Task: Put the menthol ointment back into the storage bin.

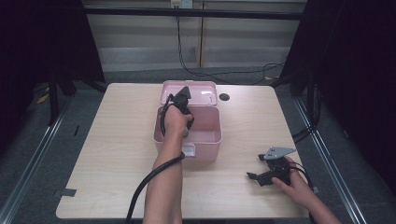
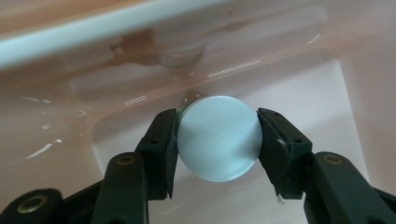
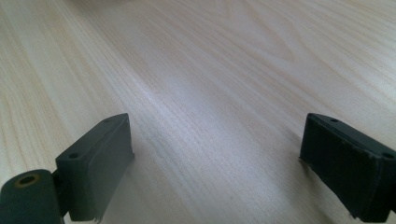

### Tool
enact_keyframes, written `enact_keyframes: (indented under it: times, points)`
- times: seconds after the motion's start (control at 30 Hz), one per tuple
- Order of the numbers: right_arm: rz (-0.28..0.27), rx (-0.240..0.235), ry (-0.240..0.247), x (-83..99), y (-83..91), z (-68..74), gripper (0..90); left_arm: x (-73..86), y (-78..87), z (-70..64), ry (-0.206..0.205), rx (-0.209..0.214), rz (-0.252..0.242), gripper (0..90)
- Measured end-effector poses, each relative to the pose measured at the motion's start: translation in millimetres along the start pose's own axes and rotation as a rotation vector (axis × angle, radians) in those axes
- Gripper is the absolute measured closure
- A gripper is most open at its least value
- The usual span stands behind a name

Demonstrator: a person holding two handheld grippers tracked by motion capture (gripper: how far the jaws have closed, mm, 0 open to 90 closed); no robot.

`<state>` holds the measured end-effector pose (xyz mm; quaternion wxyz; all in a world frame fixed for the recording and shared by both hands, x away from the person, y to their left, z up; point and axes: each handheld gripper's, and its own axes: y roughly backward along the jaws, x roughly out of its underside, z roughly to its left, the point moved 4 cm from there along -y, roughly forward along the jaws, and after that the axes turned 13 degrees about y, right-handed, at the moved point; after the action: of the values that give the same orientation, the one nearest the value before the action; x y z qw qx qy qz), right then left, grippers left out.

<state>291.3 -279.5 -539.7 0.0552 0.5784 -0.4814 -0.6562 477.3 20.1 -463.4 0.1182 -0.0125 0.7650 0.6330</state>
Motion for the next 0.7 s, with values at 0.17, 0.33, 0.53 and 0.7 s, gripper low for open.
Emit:
enact_keyframes:
  times: [0.17,0.33,0.53,0.7]
  points:
    - [0.0,0.0,0.0,0.0,0.0,0.0,8.7,-0.9,-1.8,-0.9,-0.002,-0.006,-0.006,50.1]
    - [0.0,0.0,0.0,0.0,0.0,0.0,8.7,-0.9,-5.1,0.0,0.002,-0.018,-0.013,50.0]
    - [0.0,0.0,0.0,0.0,0.0,0.0,8.7,-1.3,-7.4,0.2,0.01,-0.017,-0.022,49.9]
    - [0.002,0.001,-0.002,0.0,0.1,0.1,8.7,-1.6,-8.7,0.5,0.014,-0.019,-0.026,49.9]
